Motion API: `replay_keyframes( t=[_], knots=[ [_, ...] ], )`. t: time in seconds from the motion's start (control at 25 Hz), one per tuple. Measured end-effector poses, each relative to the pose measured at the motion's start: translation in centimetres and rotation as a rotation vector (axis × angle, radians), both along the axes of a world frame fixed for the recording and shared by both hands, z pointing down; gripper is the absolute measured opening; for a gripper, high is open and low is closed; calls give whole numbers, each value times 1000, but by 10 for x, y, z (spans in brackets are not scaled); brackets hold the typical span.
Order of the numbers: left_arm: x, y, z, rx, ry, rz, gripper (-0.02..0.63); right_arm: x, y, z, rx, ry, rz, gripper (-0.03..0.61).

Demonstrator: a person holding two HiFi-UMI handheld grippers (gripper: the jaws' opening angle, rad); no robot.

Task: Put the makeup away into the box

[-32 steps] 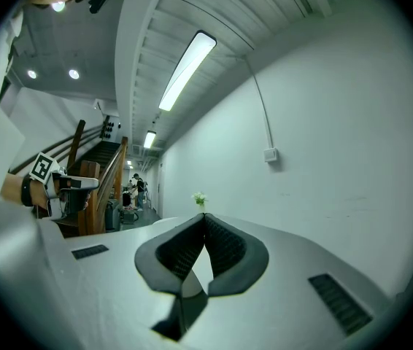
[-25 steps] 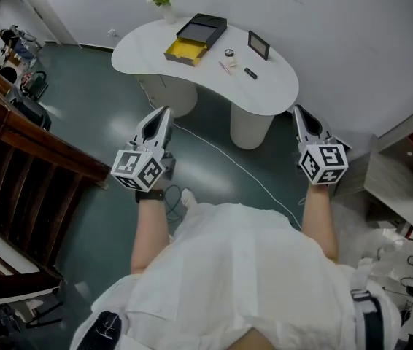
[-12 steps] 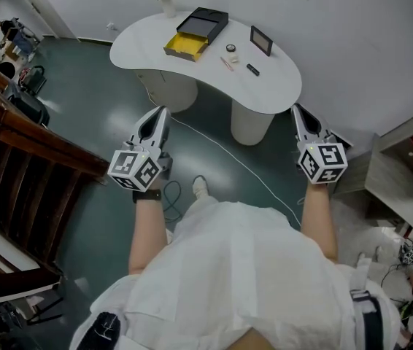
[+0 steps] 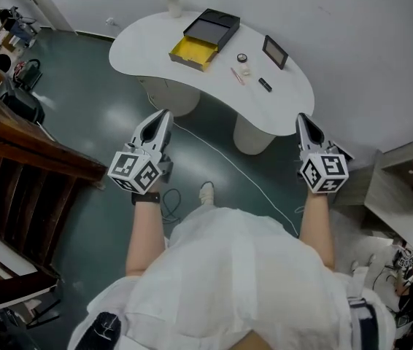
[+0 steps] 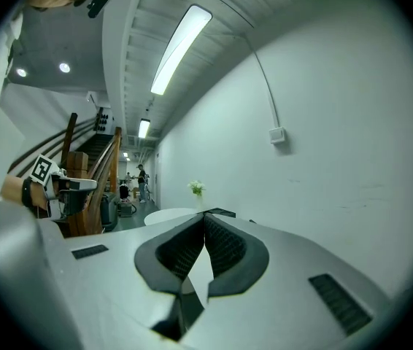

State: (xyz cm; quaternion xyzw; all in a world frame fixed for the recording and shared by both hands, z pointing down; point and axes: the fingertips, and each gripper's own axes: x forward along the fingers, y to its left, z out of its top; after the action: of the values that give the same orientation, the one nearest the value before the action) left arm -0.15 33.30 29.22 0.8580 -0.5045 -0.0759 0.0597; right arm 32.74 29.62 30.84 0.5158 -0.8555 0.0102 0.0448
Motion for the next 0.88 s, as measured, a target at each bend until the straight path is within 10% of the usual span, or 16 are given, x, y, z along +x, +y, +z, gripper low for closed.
replay_keyframes(
  t=[0.88],
  knots=[
    [-82, -160, 25, -62, -70, 171, 18, -59, -132, 29, -85, -17, 89, 9]
  ],
)
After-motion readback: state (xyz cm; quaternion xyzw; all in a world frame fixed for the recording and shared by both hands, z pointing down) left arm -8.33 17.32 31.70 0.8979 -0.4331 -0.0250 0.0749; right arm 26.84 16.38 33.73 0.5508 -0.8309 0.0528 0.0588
